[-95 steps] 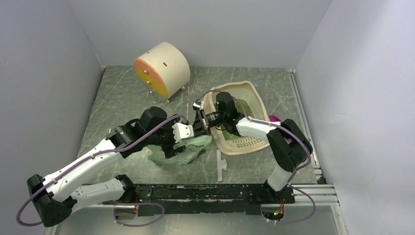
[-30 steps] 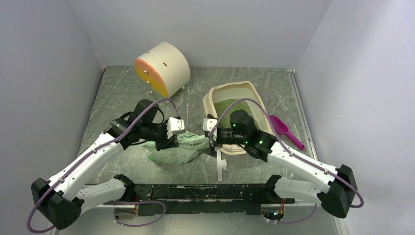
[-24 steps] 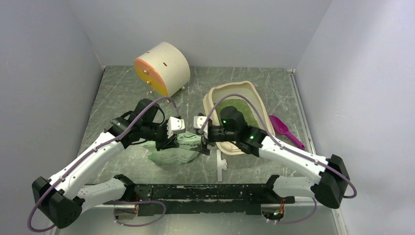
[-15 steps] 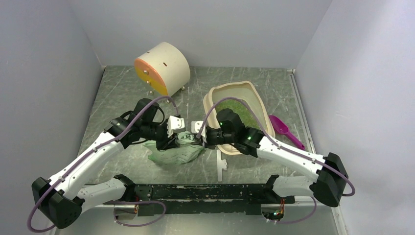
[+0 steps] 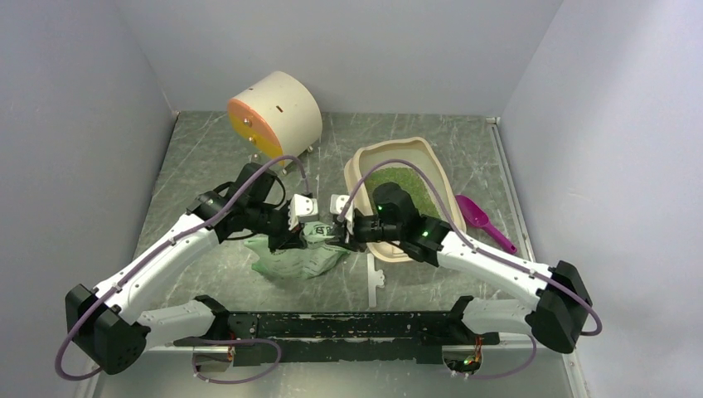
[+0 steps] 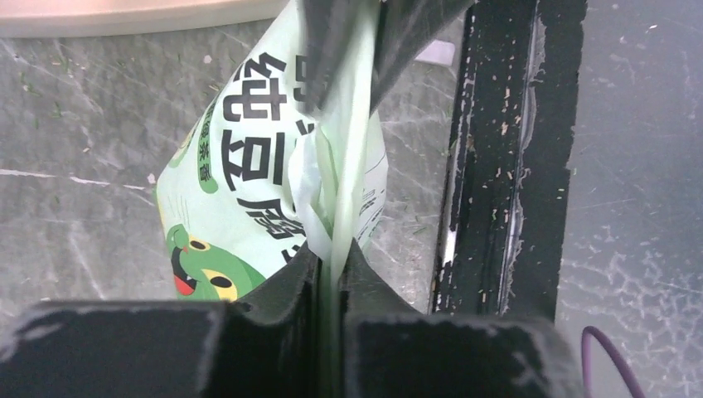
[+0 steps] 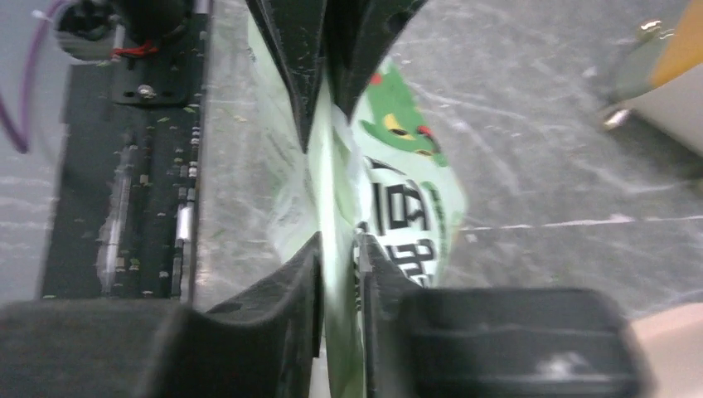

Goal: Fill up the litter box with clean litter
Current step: Close the cat litter bag at the center of the board, then pick up the clamp at the center of the board.

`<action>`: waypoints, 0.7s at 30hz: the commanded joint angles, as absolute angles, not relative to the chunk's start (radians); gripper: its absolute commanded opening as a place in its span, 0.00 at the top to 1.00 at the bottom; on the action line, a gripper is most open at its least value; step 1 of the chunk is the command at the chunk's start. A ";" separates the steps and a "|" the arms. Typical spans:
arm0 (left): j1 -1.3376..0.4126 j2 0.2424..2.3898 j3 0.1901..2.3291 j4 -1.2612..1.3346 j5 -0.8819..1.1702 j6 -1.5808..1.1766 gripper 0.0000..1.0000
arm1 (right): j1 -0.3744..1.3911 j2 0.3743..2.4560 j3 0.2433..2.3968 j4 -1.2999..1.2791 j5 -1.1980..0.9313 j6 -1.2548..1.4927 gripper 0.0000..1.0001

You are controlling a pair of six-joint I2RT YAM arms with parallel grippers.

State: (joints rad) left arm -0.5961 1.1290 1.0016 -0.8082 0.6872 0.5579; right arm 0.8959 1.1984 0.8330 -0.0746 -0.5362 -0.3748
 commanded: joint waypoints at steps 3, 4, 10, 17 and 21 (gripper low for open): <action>-0.589 1.082 0.997 -0.737 0.672 0.511 0.95 | 0.880 1.020 0.812 -0.033 -0.179 -0.045 0.32; -0.589 1.081 0.999 -0.728 0.674 0.504 0.95 | 0.875 0.985 0.806 -0.071 -0.104 0.023 0.29; -0.588 1.102 1.038 -0.750 0.677 0.516 0.92 | 0.870 0.725 0.730 -0.364 0.077 0.470 0.15; -0.589 1.088 1.030 -0.715 0.689 0.483 0.53 | 0.870 0.497 0.536 -0.590 0.008 0.944 0.29; -0.589 1.071 1.020 -0.683 0.692 0.456 0.43 | 0.870 0.463 0.435 -0.585 -0.062 1.034 0.33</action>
